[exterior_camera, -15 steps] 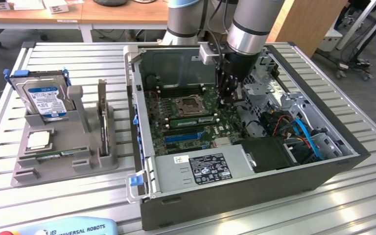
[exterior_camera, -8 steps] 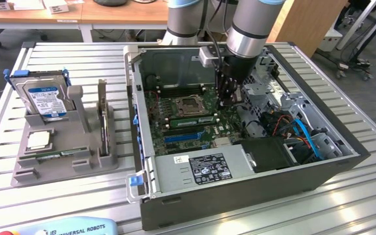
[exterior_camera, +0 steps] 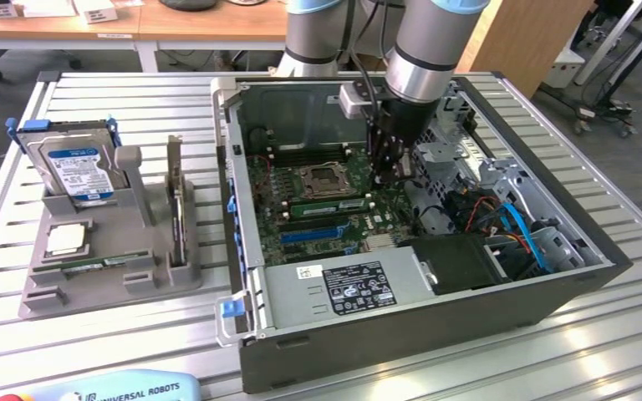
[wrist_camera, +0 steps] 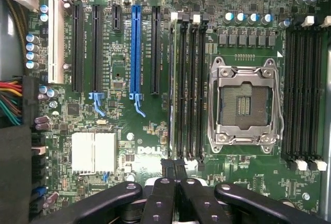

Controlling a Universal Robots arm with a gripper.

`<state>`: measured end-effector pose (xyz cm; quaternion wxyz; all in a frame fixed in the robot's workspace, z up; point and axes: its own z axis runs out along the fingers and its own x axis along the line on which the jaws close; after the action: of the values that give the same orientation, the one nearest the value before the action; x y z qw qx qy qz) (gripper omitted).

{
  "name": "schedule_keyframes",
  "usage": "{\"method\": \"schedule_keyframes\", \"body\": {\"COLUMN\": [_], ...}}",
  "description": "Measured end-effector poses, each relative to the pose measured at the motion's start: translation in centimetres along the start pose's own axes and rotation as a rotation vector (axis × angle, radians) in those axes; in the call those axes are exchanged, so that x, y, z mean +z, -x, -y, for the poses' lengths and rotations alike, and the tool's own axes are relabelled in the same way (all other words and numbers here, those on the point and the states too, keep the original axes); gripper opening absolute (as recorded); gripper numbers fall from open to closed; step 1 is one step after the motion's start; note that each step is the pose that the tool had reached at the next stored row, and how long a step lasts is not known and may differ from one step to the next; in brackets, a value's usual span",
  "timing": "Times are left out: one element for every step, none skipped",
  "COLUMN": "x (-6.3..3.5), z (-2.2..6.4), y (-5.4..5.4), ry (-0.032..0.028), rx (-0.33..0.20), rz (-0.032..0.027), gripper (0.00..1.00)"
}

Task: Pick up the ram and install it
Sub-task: 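Press down the ram until it locks into place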

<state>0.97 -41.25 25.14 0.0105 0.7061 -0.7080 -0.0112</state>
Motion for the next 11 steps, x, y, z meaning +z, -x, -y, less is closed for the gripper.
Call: {"method": "schedule_keyframes", "body": {"x": [0.06, 0.13, 0.19, 0.25, 0.31, 0.36, 0.42, 0.48, 0.54, 0.59, 0.65], "z": [0.01, 0.01, 0.02, 0.02, 0.03, 0.03, 0.03, 0.04, 0.05, 0.05, 0.06], "y": [0.00, 0.00, 0.00, 0.00, 0.00, 0.00, 0.00, 0.00, 0.00, 0.00, 0.00], "ry": [0.0001, 0.0000, 0.0000, 0.0001, 0.0000, 0.0000, 0.0000, 0.0000, 0.0000, 0.0000, 0.0000], "rx": [0.000, 0.000, 0.000, 0.000, 0.000, 0.000, 0.000, 0.000, 0.000, 0.000, 0.000], "rz": [0.0000, 0.0000, 0.0000, 0.0000, 0.0000, 0.0000, 0.0000, 0.0000, 0.0001, 0.0000, 0.0000], "gripper": [0.10, 0.10, 0.10, 0.10, 0.10, 0.10, 0.10, 0.10, 0.10, 0.10, 0.10]}}
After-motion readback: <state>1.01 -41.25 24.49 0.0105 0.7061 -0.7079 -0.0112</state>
